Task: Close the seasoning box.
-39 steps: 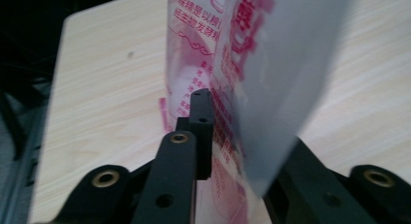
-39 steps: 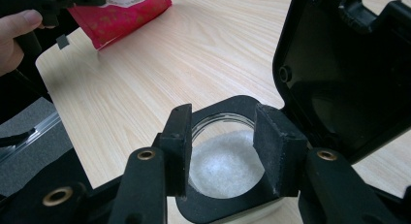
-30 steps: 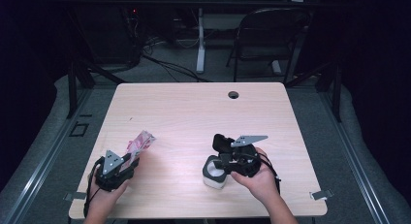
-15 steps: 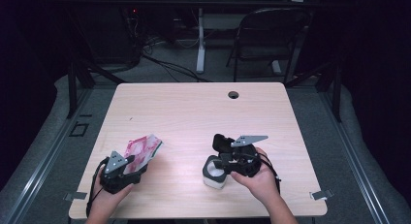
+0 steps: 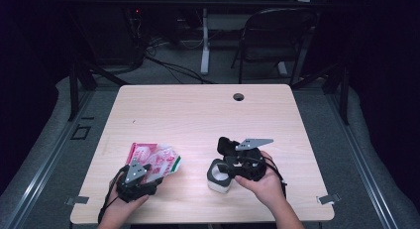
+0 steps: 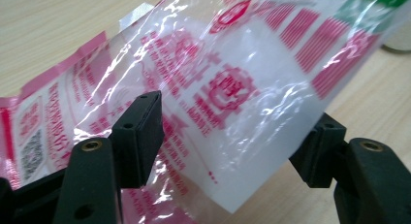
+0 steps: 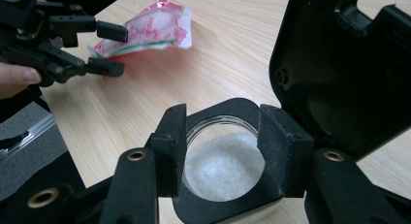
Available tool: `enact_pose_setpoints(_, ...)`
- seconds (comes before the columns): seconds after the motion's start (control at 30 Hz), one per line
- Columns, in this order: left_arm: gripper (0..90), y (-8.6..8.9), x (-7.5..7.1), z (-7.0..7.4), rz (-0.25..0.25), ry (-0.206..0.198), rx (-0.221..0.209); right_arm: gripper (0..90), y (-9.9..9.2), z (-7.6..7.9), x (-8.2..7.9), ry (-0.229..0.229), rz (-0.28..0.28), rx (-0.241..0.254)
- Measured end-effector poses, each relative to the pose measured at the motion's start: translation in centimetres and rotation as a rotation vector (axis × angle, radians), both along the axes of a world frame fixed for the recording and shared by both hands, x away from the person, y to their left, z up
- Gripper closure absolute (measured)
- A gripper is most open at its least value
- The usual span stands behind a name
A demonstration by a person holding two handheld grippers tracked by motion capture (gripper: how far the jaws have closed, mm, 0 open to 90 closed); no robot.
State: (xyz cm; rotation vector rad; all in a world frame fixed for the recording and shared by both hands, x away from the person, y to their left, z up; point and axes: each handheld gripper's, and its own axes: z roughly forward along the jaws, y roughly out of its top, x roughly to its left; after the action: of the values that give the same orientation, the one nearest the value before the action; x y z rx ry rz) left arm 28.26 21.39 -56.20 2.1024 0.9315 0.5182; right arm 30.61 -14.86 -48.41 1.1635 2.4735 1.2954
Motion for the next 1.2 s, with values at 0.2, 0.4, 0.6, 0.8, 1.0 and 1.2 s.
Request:
enact_pose_setpoints(0.2,36.3,-0.6,-0.2,0.3,-0.026,0.005,-0.005,53.9,-0.1,0.1,0.0,0.001,-0.006,0.001)
enact_pose_setpoints(0.4,36.3,-1.3,-0.5,0.4,-0.046,0.009,-0.006,53.8,-0.1,0.0,0.0,-0.002,-0.008,0.002)
enact_pose_setpoints(0.6,36.4,-2.3,-0.6,-0.2,-0.053,0.015,0.012,53.6,-0.1,0.0,0.0,-0.001,-0.010,0.002)
enact_pose_setpoints(0.8,36.5,-3.4,-0.9,-0.1,-0.093,0.019,0.019,55.1,-0.3,0.1,0.0,0.000,-0.010,0.002)
enact_pose_setpoints(1.0,36.8,-3.8,-1.2,0.5,-0.107,0.005,0.017,58.7,-0.6,0.4,0.0,0.001,-0.013,-0.002)
enact_pose_setpoints(1.2,36.8,-3.6,-1.4,1.1,-0.109,-0.005,0.003,59.3,-0.8,0.8,-0.2,-0.005,-0.013,-0.002)
